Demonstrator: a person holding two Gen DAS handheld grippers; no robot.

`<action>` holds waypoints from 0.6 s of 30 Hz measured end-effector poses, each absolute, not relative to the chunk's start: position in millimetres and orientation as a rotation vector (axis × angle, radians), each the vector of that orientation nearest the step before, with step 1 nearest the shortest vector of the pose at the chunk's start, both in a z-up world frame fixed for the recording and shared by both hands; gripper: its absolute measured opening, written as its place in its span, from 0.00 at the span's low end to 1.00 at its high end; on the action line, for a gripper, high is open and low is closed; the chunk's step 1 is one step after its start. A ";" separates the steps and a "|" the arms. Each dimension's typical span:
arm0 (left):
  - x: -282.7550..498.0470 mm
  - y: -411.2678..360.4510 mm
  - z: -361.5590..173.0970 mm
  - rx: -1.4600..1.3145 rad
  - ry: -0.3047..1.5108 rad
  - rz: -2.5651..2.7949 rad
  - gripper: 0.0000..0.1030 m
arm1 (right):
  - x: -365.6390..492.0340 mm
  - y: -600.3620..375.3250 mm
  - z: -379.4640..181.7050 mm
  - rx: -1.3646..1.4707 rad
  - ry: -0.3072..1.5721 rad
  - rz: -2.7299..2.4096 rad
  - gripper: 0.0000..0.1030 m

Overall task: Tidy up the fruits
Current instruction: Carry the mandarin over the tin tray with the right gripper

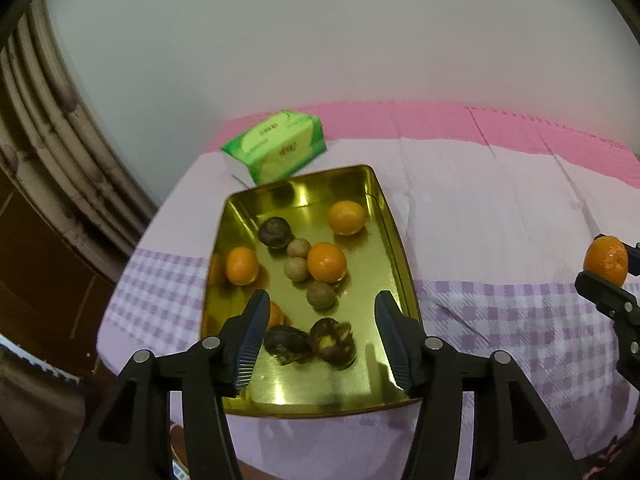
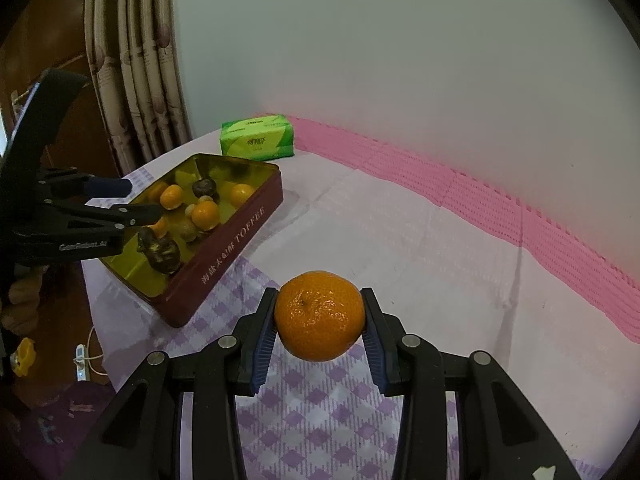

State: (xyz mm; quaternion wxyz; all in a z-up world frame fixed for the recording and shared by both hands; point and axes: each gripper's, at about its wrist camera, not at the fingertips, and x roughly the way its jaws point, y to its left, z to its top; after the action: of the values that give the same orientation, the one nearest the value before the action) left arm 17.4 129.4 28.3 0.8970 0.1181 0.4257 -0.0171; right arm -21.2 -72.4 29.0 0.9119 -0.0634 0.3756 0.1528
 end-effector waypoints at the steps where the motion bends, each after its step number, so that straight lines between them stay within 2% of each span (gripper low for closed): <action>1: 13.3 129.5 32.7 0.250 0.870 -0.025 0.56 | -21.6 -71.6 30.4 -0.132 0.772 0.316 0.36; 7: -4.3 135.1 48.4 0.240 0.833 0.007 0.63 | -23.5 -63.6 40.2 -0.144 0.756 0.326 0.36; 18: -19.7 172.7 56.1 0.179 0.830 0.092 0.70 | -17.8 -30.3 52.7 -0.180 0.750 0.369 0.36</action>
State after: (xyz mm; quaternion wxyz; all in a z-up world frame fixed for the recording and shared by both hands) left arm -19.7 172.7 56.1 0.9103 0.0866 0.4023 0.0447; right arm -17.8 -30.3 52.7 0.9099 -0.0872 0.3638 0.1791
